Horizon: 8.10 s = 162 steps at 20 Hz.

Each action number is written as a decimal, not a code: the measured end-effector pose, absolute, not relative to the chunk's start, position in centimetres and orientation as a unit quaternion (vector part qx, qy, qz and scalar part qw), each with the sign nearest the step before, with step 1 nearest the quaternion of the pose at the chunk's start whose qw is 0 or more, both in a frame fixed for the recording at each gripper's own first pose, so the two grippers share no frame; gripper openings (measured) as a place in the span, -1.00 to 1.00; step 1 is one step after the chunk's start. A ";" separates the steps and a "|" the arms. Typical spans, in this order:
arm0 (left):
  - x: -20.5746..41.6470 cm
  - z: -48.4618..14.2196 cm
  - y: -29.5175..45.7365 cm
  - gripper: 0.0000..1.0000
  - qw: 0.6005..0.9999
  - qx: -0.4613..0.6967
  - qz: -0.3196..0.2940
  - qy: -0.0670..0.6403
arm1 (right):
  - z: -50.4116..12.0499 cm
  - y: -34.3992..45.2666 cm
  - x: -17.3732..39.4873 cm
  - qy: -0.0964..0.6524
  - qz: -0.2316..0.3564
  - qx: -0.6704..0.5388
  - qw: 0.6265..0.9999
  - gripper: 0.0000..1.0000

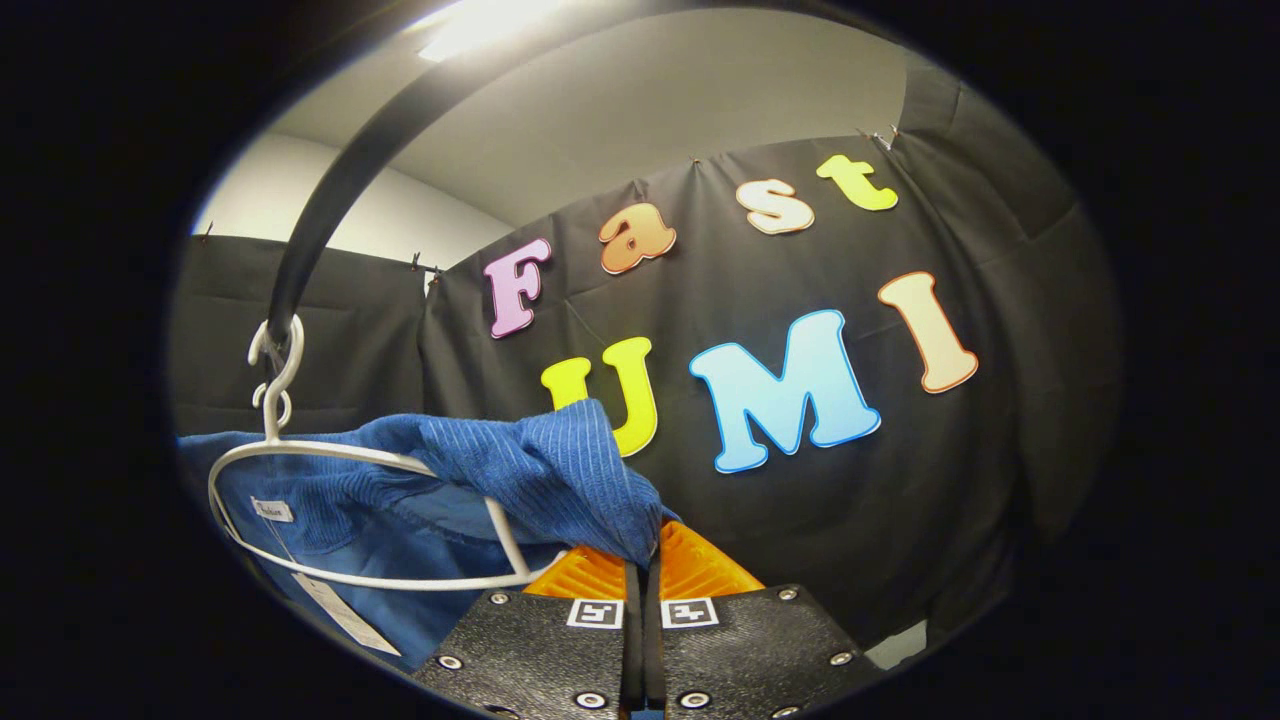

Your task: Grasp the clothes on the hanger with both hands and then place them into the laundry hamper below.

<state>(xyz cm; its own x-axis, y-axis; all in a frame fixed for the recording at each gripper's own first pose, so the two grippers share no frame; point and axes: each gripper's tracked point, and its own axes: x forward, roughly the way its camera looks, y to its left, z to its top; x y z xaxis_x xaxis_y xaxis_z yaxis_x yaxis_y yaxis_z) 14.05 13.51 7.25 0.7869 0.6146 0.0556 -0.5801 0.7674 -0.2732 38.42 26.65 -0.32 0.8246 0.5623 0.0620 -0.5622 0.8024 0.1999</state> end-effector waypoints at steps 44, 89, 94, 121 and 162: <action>14.8 -9.1 18.7 -0.99 0.927 -0.168 0.329 0.072 | -8.2 26.5 39.1 -0.012 0.294 -0.055 0.954 -0.99; 5.6 -25.0 4.3 -0.96 0.950 -0.092 -0.010 0.299 | -23.9 18.2 3.7 0.338 0.150 -0.028 0.929 -0.99; 6.1 -31.9 3.3 -0.97 0.938 -0.053 -0.028 0.343 | -30.3 18.4 2.8 0.393 0.122 -0.018 0.911 -0.99; 3.8 -49.3 5.4 -0.96 0.877 -0.058 -0.066 0.473 | -44.1 19.6 -2.5 0.504 0.118 -0.062 0.853 -0.68; -3.9 8.7 -4.8 0.92 0.993 -0.041 0.104 -0.036 | 1.6 -9.2 4.7 -0.020 0.040 -0.008 0.999 0.91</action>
<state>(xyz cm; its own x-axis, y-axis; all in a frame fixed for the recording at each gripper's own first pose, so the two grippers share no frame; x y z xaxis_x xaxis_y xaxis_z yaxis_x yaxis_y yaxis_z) -3.92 -4.84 8.69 0.9757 0.2095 0.0640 -0.2036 0.9751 -0.0885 4.67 -9.18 1.63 0.9960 0.0805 0.0391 -0.0799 0.9967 -0.0170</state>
